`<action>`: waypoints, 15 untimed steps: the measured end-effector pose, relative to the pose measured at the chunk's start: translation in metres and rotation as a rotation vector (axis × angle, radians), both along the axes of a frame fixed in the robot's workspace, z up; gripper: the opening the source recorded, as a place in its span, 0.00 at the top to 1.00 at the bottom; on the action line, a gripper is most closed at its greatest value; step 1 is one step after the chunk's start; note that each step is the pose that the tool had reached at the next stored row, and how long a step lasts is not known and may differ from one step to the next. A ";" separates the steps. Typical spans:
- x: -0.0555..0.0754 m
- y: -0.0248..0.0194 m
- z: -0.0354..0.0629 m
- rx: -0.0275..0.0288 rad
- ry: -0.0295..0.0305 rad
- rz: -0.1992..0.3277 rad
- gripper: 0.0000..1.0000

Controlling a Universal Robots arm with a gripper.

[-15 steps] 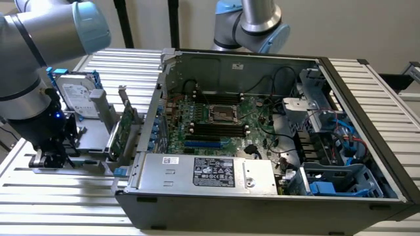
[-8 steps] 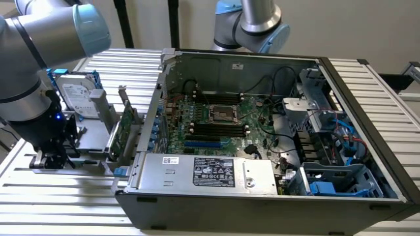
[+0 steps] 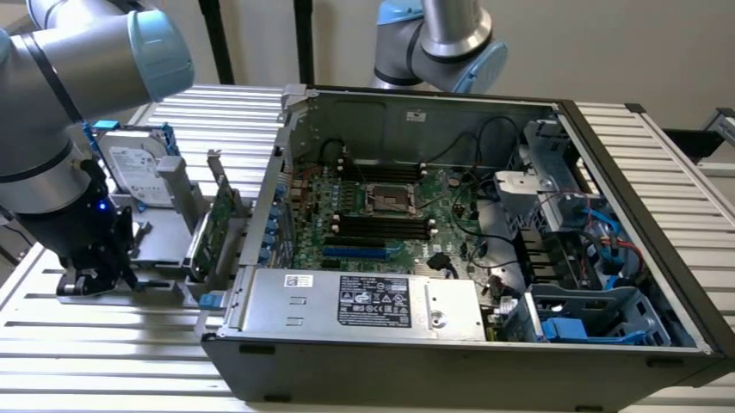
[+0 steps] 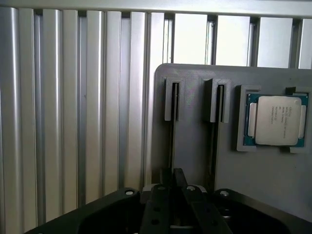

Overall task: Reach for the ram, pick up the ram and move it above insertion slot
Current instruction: 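Pick up the ram and move it above insertion slot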

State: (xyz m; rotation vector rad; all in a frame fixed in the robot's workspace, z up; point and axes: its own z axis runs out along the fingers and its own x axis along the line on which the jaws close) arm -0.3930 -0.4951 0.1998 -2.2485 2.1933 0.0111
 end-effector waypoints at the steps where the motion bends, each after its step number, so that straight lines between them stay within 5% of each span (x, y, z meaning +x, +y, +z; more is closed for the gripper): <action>1: 0.000 0.0000 0.0000 0.0000 0.0000 0.000 0.87; 15: 0.000 0.0001 0.0056 0.0002 -0.0002 0.000 0.87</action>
